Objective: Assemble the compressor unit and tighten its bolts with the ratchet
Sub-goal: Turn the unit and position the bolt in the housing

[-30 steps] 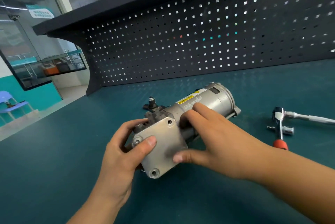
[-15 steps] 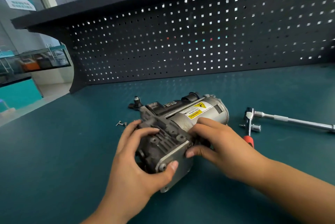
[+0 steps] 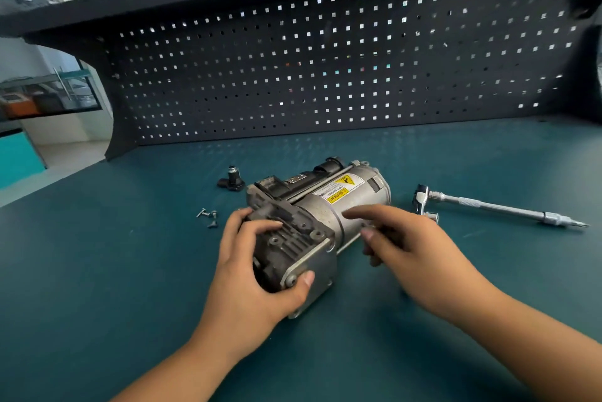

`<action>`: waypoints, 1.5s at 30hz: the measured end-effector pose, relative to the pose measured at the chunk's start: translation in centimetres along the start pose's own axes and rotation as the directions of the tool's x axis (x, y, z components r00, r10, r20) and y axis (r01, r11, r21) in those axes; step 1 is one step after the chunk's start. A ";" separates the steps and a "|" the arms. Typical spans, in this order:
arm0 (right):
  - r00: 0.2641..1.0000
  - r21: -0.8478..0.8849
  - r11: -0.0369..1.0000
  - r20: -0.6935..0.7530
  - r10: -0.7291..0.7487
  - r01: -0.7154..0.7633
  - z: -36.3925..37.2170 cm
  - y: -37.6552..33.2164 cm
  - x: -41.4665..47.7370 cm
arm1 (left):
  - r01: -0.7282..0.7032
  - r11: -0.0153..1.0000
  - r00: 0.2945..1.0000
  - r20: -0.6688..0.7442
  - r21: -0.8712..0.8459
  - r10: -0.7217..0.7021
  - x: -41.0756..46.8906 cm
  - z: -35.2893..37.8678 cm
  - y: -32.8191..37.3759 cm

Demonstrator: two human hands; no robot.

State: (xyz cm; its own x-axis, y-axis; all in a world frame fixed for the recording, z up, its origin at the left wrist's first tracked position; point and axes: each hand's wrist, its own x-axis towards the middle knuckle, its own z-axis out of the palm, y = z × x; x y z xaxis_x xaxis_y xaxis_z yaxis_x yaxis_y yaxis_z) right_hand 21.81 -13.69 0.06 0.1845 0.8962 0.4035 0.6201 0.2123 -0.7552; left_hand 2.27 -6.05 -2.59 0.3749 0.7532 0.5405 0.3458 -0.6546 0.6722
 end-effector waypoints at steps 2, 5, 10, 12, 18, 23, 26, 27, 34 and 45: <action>0.995 0.084 0.992 -0.003 0.098 -0.097 0.7 -0.3 -1.2 | -0.013 1.000 1.000 0.001 0.008 0.013 0.0 0.0 -0.1; 0.989 0.070 0.987 -0.013 0.146 -0.144 2.2 -0.7 -2.1 | -0.022 1.000 1.000 0.001 0.012 0.022 0.0 0.0 0.0; 0.988 0.012 0.993 -0.104 0.115 -0.115 3.2 -1.7 -2.0 | -0.046 0.999 0.999 -0.004 0.015 0.046 0.1 0.1 0.2; 0.987 0.027 0.994 -0.115 0.109 -0.107 3.4 -1.8 -1.8 | -0.043 0.999 0.999 -0.011 0.004 0.043 0.1 0.0 0.3; 0.969 -0.011 0.994 -0.225 0.103 -0.109 3.5 -2.1 -1.5 | -0.024 1.000 1.000 -0.004 0.005 0.024 0.1 0.0 0.1; 0.958 0.092 0.984 -0.231 0.168 -0.151 4.0 -2.3 -1.4 | -0.018 1.000 1.000 0.002 0.004 0.018 0.1 0.0 0.1; 0.959 0.107 0.983 -0.228 0.171 -0.150 4.0 -2.3 -1.4 | -0.009 1.000 1.000 0.004 0.009 0.009 0.1 -0.1 0.2; 0.958 0.100 0.984 -0.233 0.165 -0.145 4.0 -2.3 -1.5 | -0.007 1.000 1.000 0.005 0.010 0.007 0.1 -0.1 0.2; 0.958 -0.048 0.996 -0.279 0.062 -0.079 4.0 -2.6 -1.8 | -0.009 1.000 1.000 0.020 0.024 0.008 0.1 -0.1 -0.1; 0.946 -0.070 0.995 -0.321 0.042 -0.068 4.1 -2.7 -1.9 | -0.008 1.000 1.000 0.023 0.023 0.008 0.1 -0.1 0.0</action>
State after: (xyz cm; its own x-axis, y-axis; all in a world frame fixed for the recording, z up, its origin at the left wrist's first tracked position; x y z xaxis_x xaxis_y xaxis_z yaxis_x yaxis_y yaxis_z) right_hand 16.63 -14.41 -0.78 0.4453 0.7319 0.5158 0.6581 0.1231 -0.7428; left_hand 2.22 -6.01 -2.46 0.3970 0.7465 0.5340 0.3628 -0.6621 0.6558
